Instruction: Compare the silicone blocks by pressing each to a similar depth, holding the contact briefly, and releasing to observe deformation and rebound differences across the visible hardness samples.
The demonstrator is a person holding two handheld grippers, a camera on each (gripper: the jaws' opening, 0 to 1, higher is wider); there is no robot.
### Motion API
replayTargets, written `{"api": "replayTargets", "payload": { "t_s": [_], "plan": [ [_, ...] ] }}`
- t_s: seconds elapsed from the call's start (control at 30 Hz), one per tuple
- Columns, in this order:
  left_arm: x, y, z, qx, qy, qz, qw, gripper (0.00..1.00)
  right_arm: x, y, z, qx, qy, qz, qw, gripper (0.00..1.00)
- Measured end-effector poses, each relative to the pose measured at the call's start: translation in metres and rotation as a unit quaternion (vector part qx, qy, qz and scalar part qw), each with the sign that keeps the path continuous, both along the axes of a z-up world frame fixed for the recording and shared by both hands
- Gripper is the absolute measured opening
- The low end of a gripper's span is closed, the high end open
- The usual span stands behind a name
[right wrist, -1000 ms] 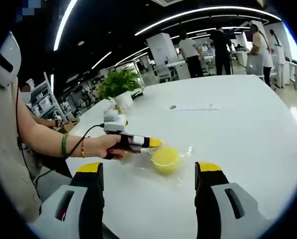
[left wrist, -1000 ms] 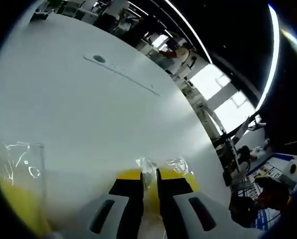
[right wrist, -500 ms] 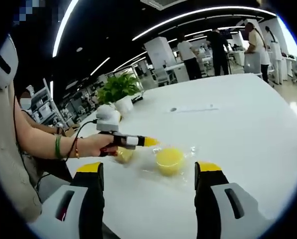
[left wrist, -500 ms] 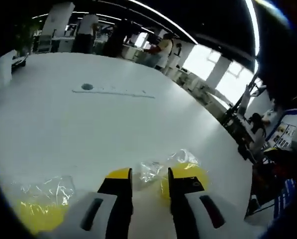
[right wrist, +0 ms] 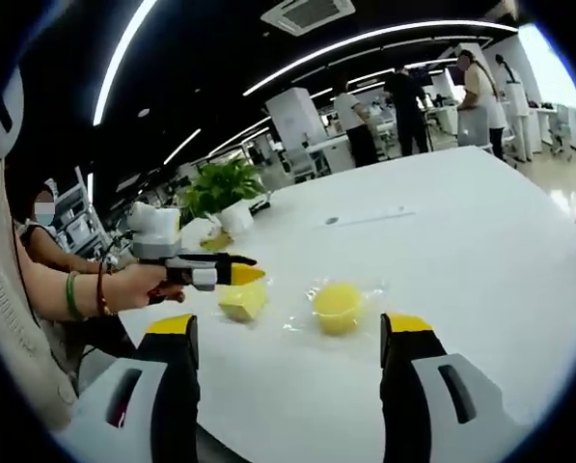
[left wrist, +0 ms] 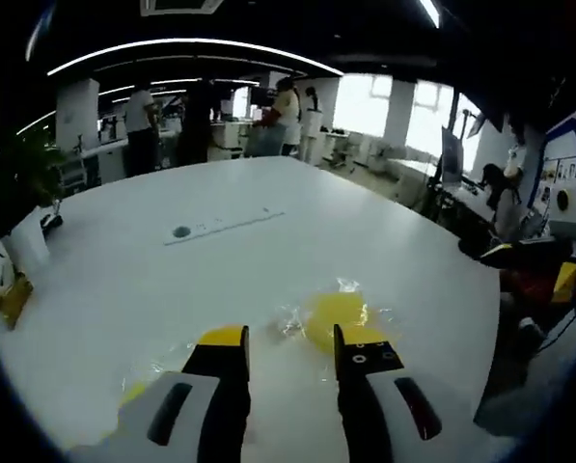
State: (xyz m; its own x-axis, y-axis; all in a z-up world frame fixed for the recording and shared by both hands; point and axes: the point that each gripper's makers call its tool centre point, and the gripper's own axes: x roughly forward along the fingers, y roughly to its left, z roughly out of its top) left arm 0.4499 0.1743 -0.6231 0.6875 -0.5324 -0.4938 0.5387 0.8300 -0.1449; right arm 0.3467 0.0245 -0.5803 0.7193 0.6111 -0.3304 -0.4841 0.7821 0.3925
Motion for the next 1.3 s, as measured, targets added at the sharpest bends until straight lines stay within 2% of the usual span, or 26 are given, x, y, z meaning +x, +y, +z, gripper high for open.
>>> {"api": "replayTargets", "payload": {
  "t_s": [0.07, 0.17, 0.37, 0.57, 0.77, 0.97, 1.13, 1.3],
  "plan": [
    [-0.012, 0.001, 0.005, -0.010, 0.007, -0.002, 0.9999, 0.39, -0.005, 0.001, 0.001, 0.005, 0.002, -0.001, 1.0000, 0.73],
    [-0.034, 0.007, 0.016, -0.015, 0.007, -0.003, 0.9999, 0.41, -0.017, 0.005, 0.005, 0.032, 0.010, -0.005, 0.9994, 0.74],
    [-0.077, 0.027, 0.042, -0.030, -0.006, 0.005, 0.9995, 0.47, -0.044, 0.012, 0.011, 0.033, -0.007, -0.001, 0.9994, 0.75],
    [-0.115, 0.063, 0.059, -0.044, -0.026, 0.042, 0.9978, 0.53, -0.065, 0.016, 0.023, 0.037, -0.027, 0.004, 0.9989, 0.72],
    [-0.145, 0.104, 0.059, -0.051, -0.023, 0.081, 0.9951, 0.57, -0.079, 0.021, 0.032, 0.035, -0.038, 0.010, 0.9986, 0.73],
    [-0.166, 0.132, 0.060, -0.062, -0.021, 0.114, 0.9914, 0.58, -0.091, 0.030, 0.030, 0.016, -0.038, 0.021, 0.9989, 0.75],
    [-0.178, 0.138, 0.061, -0.073, -0.015, 0.112, 0.9909, 0.59, -0.095, 0.036, 0.029, 0.009, -0.035, 0.027, 0.9990, 0.74],
    [-0.180, 0.143, 0.064, -0.079, -0.022, 0.119, 0.9896, 0.60, -0.093, 0.038, 0.030, 0.008, -0.037, 0.024, 0.9990, 0.74]
  ]
}}
